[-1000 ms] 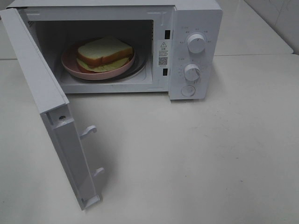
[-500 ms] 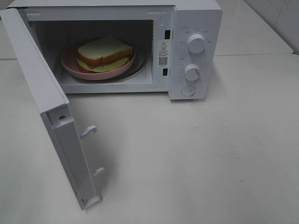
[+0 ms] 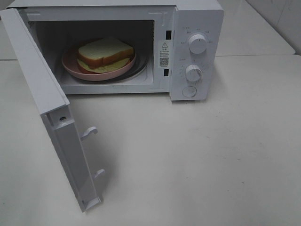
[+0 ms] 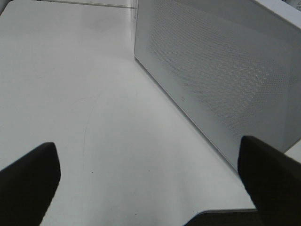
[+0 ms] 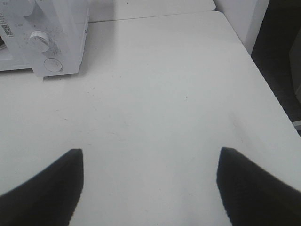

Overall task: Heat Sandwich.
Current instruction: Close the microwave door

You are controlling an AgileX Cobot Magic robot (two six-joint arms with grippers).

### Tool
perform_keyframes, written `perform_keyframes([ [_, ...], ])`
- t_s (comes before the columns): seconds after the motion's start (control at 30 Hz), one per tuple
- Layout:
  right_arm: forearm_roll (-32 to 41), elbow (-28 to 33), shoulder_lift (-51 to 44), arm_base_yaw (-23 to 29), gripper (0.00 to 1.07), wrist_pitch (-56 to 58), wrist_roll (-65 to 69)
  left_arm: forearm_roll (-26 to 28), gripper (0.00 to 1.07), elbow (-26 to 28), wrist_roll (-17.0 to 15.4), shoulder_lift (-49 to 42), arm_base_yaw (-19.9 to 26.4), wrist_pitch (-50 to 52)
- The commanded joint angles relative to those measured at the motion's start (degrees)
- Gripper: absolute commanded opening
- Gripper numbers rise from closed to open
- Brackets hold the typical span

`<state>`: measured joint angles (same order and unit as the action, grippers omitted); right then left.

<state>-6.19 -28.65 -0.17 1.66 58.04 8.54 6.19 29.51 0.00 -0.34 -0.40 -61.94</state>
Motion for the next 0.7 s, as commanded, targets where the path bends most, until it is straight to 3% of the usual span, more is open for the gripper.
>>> perform_keyframes([
  [0.03, -0.29, 0.0, -1.66, -0.34, 0.76, -0.69, 0.06, 0.4, 0.97, -0.06, 0.0, -0.92, 0.17, 0.86],
  [0.7, -0.29, 0.0, -1.66, -0.34, 0.76, -0.69, 0.11, 0.4, 0.97, -0.06, 0.0, -0.92, 0.17, 0.86],
])
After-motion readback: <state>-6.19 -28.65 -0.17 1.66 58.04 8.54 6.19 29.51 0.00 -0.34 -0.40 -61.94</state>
